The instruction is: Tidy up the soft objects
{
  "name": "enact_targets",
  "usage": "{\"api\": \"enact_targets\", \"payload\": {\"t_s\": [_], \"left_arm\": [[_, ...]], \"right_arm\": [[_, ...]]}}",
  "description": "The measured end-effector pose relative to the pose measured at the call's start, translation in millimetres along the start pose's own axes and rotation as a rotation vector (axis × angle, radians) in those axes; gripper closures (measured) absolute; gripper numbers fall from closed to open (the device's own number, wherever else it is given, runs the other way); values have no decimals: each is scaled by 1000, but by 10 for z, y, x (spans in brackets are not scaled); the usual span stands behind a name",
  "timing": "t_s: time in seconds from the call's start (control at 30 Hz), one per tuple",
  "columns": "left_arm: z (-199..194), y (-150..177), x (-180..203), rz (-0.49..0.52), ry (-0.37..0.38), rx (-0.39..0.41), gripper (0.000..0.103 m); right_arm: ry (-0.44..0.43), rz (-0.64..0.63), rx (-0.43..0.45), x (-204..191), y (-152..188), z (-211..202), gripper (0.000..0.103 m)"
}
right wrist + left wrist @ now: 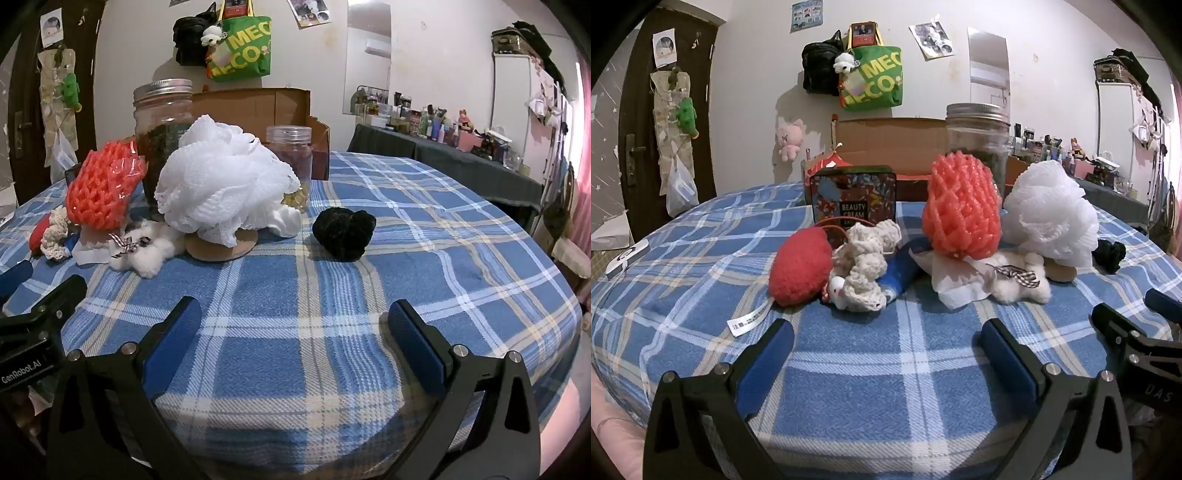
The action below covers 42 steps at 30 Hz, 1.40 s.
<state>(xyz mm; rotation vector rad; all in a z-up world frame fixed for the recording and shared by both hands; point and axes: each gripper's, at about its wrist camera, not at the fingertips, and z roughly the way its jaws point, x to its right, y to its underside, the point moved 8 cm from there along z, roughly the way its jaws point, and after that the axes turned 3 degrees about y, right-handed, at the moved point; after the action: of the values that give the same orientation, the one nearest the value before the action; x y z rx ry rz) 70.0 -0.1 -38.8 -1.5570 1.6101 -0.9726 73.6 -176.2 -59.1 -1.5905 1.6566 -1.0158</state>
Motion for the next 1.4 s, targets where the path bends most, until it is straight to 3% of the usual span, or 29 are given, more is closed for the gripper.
{"api": "enact_targets", "payload": {"t_s": [1.4], "left_arm": [[1,6,1,-4,2,-6,0]], "right_arm": [[-1,-2,-11,7,-9,4,0]]}}
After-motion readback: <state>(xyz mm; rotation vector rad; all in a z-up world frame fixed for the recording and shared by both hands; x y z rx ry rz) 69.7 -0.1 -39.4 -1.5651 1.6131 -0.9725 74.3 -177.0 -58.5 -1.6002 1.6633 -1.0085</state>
